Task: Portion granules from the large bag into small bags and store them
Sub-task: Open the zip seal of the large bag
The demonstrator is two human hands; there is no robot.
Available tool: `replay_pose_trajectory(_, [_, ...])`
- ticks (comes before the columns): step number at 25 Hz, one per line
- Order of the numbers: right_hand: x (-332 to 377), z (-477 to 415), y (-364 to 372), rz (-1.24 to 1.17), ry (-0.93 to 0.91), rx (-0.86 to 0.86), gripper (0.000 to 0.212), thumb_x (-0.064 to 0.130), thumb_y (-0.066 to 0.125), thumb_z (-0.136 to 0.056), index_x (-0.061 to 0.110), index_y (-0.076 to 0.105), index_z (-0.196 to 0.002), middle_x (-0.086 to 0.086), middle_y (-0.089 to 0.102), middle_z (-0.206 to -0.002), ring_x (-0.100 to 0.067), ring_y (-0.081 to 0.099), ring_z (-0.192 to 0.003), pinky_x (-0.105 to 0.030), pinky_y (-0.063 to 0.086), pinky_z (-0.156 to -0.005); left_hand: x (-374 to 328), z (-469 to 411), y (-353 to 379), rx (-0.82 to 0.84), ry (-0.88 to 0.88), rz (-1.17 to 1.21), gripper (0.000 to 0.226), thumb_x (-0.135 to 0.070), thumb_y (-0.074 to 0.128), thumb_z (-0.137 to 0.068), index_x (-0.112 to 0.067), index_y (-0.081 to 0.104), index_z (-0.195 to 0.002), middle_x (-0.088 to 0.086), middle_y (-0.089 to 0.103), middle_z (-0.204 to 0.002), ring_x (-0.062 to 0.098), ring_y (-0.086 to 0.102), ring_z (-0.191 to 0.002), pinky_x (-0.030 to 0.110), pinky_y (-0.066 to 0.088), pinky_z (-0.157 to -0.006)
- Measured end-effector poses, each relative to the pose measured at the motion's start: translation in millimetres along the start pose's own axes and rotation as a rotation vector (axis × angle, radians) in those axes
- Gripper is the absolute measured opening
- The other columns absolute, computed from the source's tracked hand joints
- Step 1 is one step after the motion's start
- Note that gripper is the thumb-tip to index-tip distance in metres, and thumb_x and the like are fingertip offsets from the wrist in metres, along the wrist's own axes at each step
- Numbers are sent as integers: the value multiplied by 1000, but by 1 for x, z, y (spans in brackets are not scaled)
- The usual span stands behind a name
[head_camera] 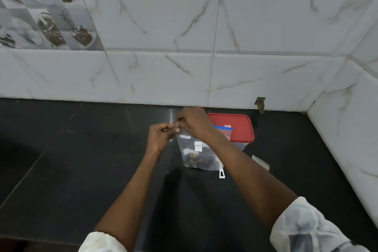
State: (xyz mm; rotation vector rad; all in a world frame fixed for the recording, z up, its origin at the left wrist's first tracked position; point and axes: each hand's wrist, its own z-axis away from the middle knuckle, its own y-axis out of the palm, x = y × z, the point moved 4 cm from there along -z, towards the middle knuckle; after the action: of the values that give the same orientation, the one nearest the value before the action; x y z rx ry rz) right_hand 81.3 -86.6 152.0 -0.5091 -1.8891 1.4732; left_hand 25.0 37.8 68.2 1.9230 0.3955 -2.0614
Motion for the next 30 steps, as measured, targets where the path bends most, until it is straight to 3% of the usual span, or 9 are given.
replay_pose_trajectory(3, [-4, -2, 3, 54, -8, 37, 18, 29, 58, -91, 17, 71, -92, -4, 68, -94, -25, 62, -93, -33, 36, -84, -4, 0, 1, 13, 50, -34, 9, 9, 77, -79, 1, 78, -84, 7, 79, -78, 12, 71, -75, 24, 58, -76])
replay_pose_trajectory(6, [-15, 6, 4, 248, -32, 36, 15, 30, 57, -93, 20, 67, -98, -1, 65, -104, -24, 60, -101, -38, 33, -96, -4, -2, 0, -37, 57, -47, 6, 4, 80, -79, -1, 78, -80, 13, 77, -80, 16, 67, -74, 29, 55, -74])
replay_pose_trajectory(10, [-60, 43, -14, 278, 80, 91, 17, 32, 55, -95, 19, 64, -102, 0, 64, -108, -20, 61, -102, -41, 34, -102, -4, -10, -15, -76, 30, -62, 20, 2, 81, -79, -14, 74, -69, -6, 72, -65, 5, 64, -64, 20, 53, -65])
replay_pose_trajectory(14, [-80, 80, -37, 65, 218, 101, 22, 35, 53, -96, 15, 63, -94, -2, 62, -97, -20, 62, -83, -33, 47, -72, -14, -14, -8, -102, 45, -108, 9, 0, 82, -79, -6, 75, -78, -1, 70, -70, 0, 60, -61, 15, 51, -65])
replay_pose_trajectory(16, [-75, 85, -41, 27, 241, 72, 21, 32, 53, -94, 14, 62, -88, -2, 63, -91, -21, 62, -79, -33, 47, -66, -21, -23, 0, -150, 34, -106, 10, -1, 82, -80, 1, 74, -86, 1, 69, -73, -4, 58, -58, 15, 49, -64])
replay_pose_trajectory(18, [-74, 87, -41, -6, 269, 65, 17, 26, 53, -90, 14, 61, -82, -4, 67, -84, -19, 60, -72, -30, 45, -61, -26, -30, 7, -164, 4, -126, 13, -3, 82, -80, 3, 75, -89, 4, 69, -76, 3, 58, -61, 20, 50, -67])
replay_pose_trajectory(22, [-81, 96, -35, -98, 346, 88, 13, 25, 58, -91, 14, 63, -88, 0, 65, -78, -13, 53, -69, -26, 41, -59, -25, -24, 5, -167, -85, -198, 16, -9, 80, -84, 4, 74, -91, 5, 64, -69, 10, 51, -53, 23, 48, -54])
replay_pose_trajectory(26, [-74, 99, -20, -359, 386, 37, 5, 17, 66, -86, 13, 65, -84, -3, 67, -74, -22, 67, -71, -40, 55, -73, -22, -2, 15, -24, -252, -27, 34, -35, 75, -89, -4, 63, -95, 15, 64, -69, 23, 63, -56, 30, 56, -55])
replay_pose_trajectory(30, [-67, 97, -13, -840, 580, -21, 11, 12, 68, -88, 8, 66, -78, -6, 59, -68, -21, 58, -55, -34, 52, -56, -27, 2, 22, -60, -253, 35, 29, -12, 76, -89, -6, 55, -108, 22, 70, -82, 30, 70, -66, 40, 61, -69])
